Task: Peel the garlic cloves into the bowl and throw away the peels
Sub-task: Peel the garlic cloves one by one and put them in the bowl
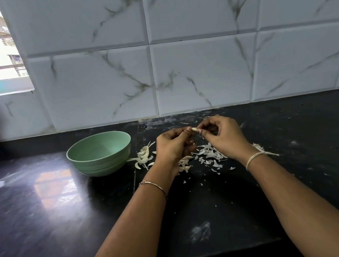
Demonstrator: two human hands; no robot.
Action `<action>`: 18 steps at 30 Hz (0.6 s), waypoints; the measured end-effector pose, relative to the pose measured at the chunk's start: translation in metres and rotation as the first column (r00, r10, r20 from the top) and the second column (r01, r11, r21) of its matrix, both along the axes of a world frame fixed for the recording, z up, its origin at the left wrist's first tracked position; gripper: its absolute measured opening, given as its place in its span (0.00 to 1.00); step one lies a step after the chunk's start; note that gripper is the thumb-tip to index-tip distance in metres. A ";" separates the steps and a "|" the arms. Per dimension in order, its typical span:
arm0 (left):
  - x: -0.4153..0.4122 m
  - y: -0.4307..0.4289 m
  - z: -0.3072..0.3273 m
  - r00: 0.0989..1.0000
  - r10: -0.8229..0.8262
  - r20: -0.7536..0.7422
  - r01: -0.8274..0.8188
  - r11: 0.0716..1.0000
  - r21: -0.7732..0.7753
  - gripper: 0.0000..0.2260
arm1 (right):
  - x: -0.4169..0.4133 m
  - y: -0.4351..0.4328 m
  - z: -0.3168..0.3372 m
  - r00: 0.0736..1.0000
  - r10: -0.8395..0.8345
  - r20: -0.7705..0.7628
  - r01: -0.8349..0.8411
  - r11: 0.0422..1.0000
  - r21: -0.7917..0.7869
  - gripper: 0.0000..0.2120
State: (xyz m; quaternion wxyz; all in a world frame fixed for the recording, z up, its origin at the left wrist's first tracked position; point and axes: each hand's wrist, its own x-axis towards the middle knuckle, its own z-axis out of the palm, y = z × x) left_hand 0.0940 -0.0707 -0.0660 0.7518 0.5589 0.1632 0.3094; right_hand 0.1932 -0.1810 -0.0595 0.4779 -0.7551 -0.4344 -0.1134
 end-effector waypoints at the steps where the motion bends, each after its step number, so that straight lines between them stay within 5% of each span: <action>1: 0.000 0.000 0.000 1.000 -0.003 0.013 0.003 1.000 -0.022 0.04 | 0.000 0.001 -0.001 1.000 0.010 -0.016 -0.010 1.000 -0.005 0.04; 7: -0.001 0.000 0.001 1.000 0.015 0.027 -0.013 0.999 -0.050 0.05 | -0.003 0.001 0.000 0.999 -0.043 0.019 0.042 0.999 0.027 0.04; 13: 0.003 -0.003 -0.002 0.980 0.184 -0.070 -0.139 0.900 0.412 0.03 | -0.004 -0.002 0.002 0.990 -0.121 0.072 0.120 0.992 0.024 0.02; 18: 0.004 -0.004 -0.004 0.966 0.245 -0.086 -0.159 0.821 0.548 0.03 | -0.006 -0.003 0.003 0.979 -0.155 0.130 0.159 0.987 -0.020 0.02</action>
